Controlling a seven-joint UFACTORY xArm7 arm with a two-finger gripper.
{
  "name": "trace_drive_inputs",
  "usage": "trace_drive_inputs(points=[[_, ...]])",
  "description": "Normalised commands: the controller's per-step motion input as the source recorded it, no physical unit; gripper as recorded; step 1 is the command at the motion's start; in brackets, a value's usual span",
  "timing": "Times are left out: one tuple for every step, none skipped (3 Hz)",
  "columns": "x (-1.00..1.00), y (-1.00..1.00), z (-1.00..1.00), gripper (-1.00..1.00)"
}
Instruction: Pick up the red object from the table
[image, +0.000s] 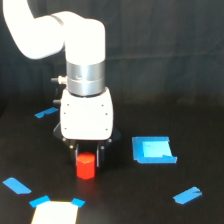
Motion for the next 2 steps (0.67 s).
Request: trace_drive_inputs(points=[[0.7,0.25,1.0,-1.0],[-0.95,-0.72,0.91,-1.0]])
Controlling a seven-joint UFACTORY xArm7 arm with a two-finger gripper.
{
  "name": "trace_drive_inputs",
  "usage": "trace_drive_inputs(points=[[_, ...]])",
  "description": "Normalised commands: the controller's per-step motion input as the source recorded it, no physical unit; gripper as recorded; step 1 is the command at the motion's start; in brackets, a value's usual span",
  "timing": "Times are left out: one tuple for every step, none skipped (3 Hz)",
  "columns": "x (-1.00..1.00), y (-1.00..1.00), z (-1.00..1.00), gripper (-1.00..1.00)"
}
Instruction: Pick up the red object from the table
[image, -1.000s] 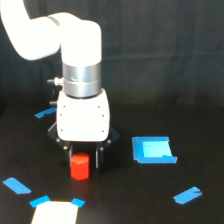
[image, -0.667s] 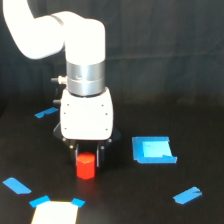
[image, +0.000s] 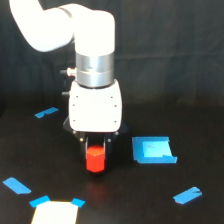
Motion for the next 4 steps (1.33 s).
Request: trace_drive_inputs(points=[[-1.0,-0.57,1.0,-1.0],[0.54,0.34,1.0,-1.0],[1.0,0.36,1.0,-1.0],[0.71,0.19,1.0,-0.67]])
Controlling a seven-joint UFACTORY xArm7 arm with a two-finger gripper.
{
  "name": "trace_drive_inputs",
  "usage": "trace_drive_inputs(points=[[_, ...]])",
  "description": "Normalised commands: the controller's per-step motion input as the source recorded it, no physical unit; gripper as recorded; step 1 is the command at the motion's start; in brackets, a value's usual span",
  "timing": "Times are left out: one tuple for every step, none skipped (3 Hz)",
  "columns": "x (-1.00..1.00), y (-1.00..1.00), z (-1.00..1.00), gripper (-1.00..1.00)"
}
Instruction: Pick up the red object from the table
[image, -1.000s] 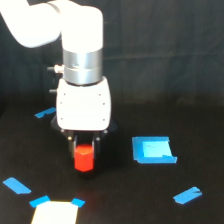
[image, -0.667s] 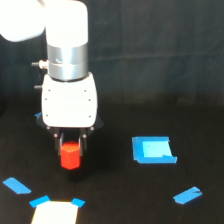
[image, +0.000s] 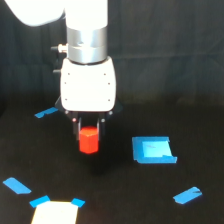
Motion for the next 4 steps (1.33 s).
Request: trace_drive_inputs(points=[[0.47,-0.35,1.0,-0.77],[0.05,-0.25,1.0,-1.0],[-0.28,-0.34,0.71,-1.0],[-0.15,-0.11,0.37,-1.0]])
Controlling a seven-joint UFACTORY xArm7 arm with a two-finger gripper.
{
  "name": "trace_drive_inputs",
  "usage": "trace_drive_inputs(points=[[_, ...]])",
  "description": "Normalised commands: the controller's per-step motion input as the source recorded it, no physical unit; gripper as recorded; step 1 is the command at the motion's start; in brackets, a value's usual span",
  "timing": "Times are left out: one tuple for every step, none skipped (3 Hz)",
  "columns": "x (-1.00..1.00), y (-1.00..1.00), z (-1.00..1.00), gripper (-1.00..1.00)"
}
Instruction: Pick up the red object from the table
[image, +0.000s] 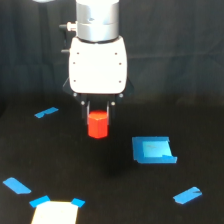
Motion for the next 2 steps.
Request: trace_drive_inputs(points=[[-0.24,0.23,0.25,-0.69],[-0.14,0.17,0.29,-1.0]])
